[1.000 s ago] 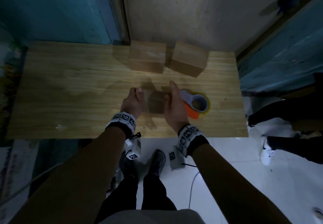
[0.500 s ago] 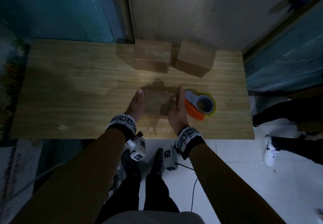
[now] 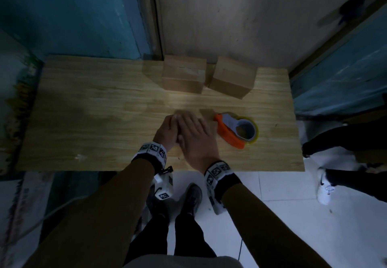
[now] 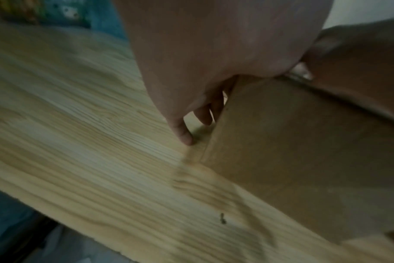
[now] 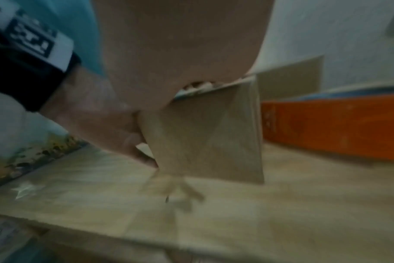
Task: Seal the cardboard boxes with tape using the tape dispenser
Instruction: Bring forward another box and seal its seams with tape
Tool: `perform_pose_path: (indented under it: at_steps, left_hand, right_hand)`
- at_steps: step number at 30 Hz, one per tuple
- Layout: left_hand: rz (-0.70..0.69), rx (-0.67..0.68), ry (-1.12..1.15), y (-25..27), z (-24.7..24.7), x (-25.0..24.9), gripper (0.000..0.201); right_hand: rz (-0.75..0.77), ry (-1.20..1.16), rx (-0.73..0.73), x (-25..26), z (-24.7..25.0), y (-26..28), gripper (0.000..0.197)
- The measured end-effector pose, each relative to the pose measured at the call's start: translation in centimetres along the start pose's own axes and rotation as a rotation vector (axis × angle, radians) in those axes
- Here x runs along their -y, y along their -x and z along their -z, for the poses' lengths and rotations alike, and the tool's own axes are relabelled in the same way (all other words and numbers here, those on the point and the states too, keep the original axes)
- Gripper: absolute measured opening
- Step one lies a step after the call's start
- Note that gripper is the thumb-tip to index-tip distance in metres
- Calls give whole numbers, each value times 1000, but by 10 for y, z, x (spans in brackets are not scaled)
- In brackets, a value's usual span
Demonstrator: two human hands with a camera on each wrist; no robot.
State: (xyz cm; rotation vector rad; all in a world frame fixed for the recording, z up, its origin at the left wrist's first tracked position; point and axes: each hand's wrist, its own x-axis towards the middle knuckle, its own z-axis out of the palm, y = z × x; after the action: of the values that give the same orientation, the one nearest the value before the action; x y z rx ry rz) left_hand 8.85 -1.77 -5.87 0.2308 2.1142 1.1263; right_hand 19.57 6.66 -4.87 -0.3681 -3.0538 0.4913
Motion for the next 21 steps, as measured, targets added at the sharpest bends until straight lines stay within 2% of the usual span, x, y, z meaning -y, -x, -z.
perform_pose_path:
  at_steps: [6,9,13,17,19,21]
  left_hand:
    - [10,11,-232,5,4,-4,46]
    - [31,-11,-296,6,4,-5,59]
    - [62,-29,-380,8,2,-5,59]
    - [59,-25,-355,8,2,-3,62]
    - [49,-24,-309,8,1,-2,61]
    - [26,-34,-244,5,-1,1,60]
  right_hand:
    - [3,140,145,-2,-7,4,63]
    - [-4,120,153,-5,-4,6,63]
    - [0,114,161,-17,2,17,62]
    - [-24,76,107,-39,11,43,59]
    - [17,13,57,-54,14,62,56]
    - [-62,-252,74,-63,19,78,53]
